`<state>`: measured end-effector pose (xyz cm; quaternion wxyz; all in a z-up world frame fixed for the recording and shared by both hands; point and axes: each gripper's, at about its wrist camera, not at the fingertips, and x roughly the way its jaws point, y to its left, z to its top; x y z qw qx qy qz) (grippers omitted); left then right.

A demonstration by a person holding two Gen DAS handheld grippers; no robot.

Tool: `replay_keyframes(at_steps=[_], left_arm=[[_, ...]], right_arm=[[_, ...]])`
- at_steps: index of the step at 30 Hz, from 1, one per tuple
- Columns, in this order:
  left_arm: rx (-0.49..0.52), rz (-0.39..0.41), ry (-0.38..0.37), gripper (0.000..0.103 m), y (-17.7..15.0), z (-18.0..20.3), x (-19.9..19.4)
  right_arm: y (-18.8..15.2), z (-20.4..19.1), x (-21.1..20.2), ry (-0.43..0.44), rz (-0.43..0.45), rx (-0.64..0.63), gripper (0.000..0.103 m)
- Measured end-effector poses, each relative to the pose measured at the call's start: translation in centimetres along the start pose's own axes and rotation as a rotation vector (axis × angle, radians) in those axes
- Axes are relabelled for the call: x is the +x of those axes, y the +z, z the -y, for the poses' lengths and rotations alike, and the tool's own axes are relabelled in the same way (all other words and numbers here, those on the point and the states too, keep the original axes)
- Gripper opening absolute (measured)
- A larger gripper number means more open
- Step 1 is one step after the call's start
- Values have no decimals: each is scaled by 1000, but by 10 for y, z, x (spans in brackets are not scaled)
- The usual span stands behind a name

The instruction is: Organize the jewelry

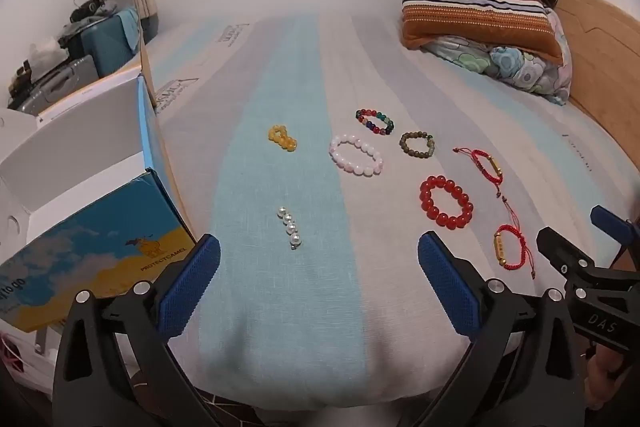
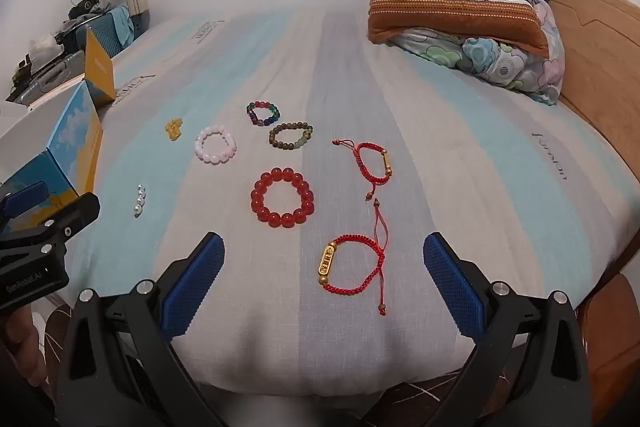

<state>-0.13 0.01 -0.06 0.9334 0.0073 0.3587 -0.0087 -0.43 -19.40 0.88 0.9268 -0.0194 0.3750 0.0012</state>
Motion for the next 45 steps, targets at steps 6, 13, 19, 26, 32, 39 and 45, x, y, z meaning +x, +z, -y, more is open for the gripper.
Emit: replay_keyframes(at_steps=[6, 13, 19, 26, 32, 39, 45], left_arm=[[-14, -10, 4, 97, 0, 1, 0], [-15, -19, 1, 97, 3, 0, -2], [-20, -37, 0, 97, 2, 2, -1], [-21, -42, 22, 97, 1, 2, -2], [-26, -42, 21, 97, 1, 2, -2], [-23, -37, 22, 97, 1, 4, -4], [-24, -42, 20, 97, 1, 4, -3]], right_arm=[[-2, 3, 0, 9, 6, -1, 96], [2, 2, -1, -1, -8, 1, 96], [-2, 2, 1, -4, -20, 5, 96], [-2, 1, 1, -4, -27, 6, 96], [-4, 0, 2, -1, -31, 5, 96], [-4, 0, 1, -1, -30, 4, 96], [-4, 0, 1, 2, -32, 3, 96]])
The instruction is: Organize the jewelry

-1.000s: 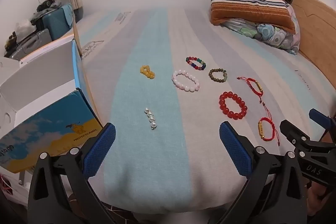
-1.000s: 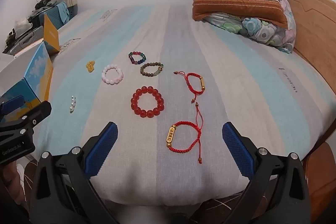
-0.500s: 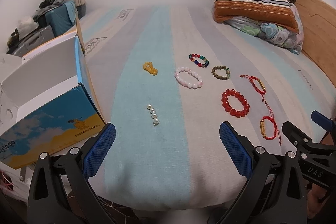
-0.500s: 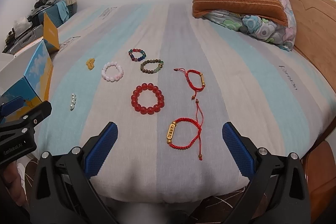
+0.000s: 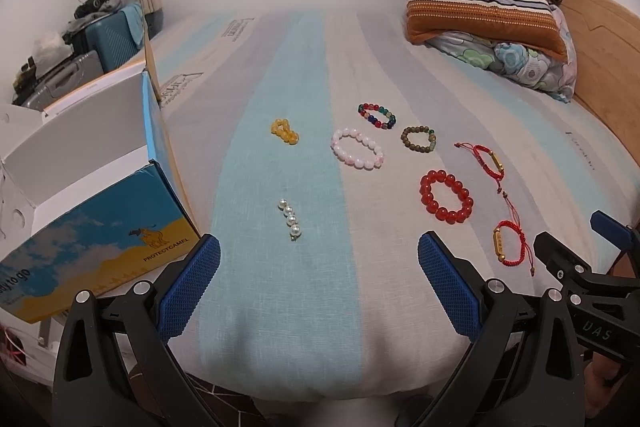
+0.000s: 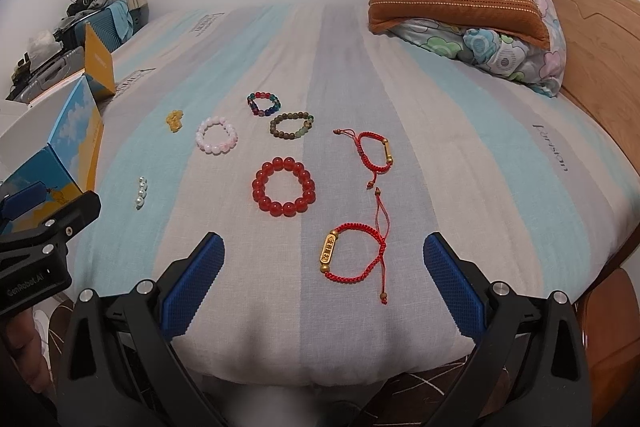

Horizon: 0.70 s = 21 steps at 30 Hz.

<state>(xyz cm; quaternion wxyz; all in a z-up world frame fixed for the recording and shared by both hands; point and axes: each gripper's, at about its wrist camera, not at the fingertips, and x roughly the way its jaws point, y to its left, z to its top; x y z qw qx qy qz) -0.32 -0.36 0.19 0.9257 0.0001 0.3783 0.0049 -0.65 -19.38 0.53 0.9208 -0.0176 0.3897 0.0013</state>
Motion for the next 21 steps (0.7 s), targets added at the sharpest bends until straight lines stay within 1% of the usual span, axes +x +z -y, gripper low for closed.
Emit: replay_keyframes(at_steps=[21], left_arm=[[-1, 7, -6, 97, 1, 1, -5]], right_arm=[[-1, 1, -6, 0, 14, -3, 96]])
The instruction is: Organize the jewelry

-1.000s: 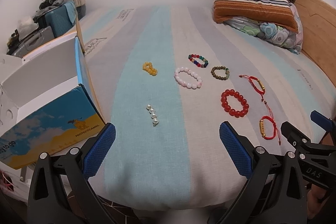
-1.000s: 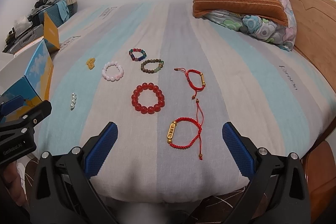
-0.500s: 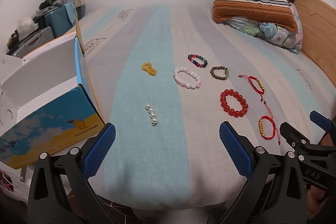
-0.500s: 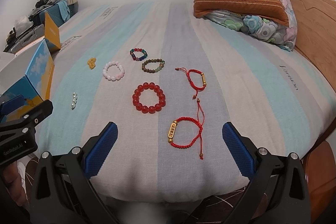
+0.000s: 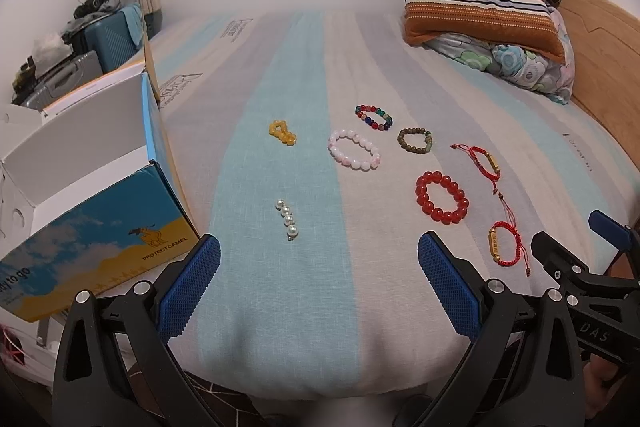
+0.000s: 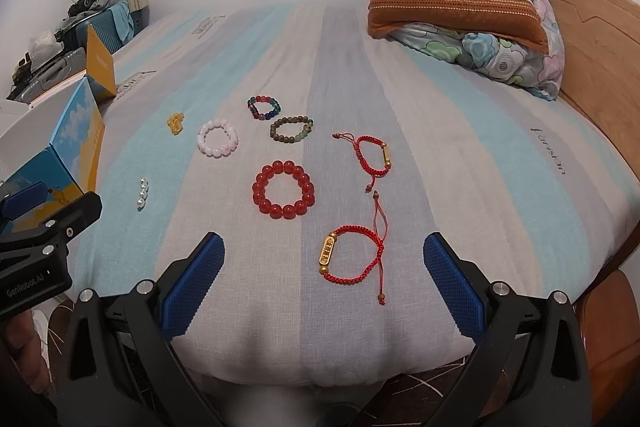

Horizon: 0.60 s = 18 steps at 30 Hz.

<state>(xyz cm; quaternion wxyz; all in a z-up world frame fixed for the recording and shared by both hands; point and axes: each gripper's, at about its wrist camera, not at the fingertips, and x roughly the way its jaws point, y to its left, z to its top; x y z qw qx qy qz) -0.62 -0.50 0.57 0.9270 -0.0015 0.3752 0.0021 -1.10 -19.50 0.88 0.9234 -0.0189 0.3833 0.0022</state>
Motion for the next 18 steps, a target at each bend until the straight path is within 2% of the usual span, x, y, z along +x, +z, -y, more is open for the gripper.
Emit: replay_keyframes(at_steps=[18], left_arm=[[-7, -8, -13, 97, 0, 2, 1]], right_arm=[[-1, 0, -2, 3, 1, -1, 96]])
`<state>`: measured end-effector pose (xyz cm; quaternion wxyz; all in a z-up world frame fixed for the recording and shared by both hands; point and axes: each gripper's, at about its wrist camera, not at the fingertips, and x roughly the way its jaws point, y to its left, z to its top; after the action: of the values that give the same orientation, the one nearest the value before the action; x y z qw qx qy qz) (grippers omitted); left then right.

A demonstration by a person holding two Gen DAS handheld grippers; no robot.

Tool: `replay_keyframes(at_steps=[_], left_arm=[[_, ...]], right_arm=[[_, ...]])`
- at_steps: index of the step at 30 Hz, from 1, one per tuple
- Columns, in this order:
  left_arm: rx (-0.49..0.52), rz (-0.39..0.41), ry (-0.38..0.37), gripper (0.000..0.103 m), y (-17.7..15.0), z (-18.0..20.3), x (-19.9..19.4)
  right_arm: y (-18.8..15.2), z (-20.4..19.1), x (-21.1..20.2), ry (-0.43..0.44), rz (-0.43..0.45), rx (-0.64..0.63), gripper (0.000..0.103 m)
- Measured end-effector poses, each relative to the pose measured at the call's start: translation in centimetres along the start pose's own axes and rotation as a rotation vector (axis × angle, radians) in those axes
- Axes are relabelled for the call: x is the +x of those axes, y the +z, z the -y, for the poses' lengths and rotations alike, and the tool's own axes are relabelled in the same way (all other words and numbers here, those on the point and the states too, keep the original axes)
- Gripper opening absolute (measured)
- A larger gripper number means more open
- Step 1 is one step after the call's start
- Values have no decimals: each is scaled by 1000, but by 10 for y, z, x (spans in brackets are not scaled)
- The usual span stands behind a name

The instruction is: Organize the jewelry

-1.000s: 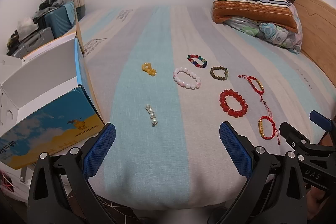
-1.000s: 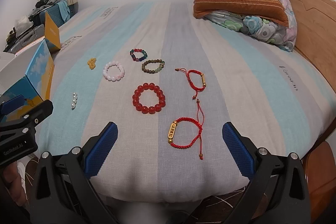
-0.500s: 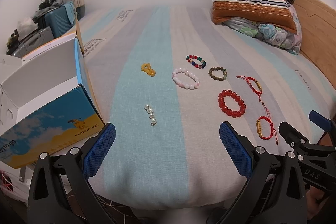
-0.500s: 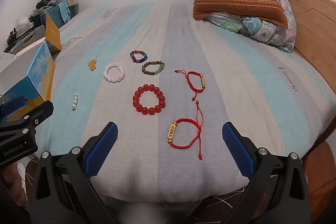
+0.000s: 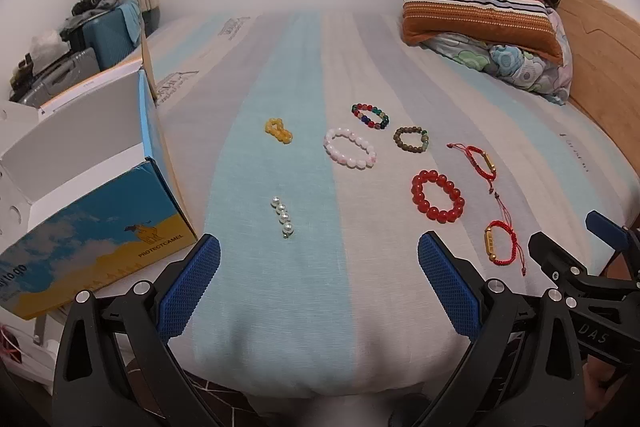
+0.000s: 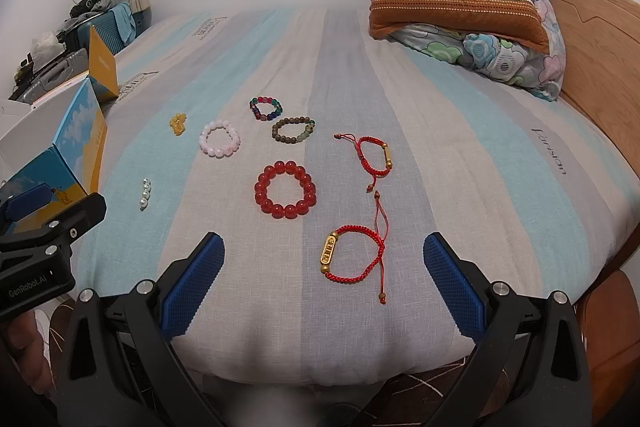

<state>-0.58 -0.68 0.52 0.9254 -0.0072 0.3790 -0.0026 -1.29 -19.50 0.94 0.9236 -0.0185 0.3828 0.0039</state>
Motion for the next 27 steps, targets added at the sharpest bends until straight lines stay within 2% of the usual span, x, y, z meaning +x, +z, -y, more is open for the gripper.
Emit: replay_keyframes(at_steps=[11, 18, 27], left_arm=[[6, -26, -5, 97, 5, 6, 23], [-7, -70, -22, 97, 7, 3, 64], [-17, -148, -2, 97, 2, -6, 122]], right_arm=[[4, 6, 15, 0, -21, 8, 96], [-1, 26, 54, -34, -86, 33, 96], [-15, 42, 110, -43, -187, 49, 94]])
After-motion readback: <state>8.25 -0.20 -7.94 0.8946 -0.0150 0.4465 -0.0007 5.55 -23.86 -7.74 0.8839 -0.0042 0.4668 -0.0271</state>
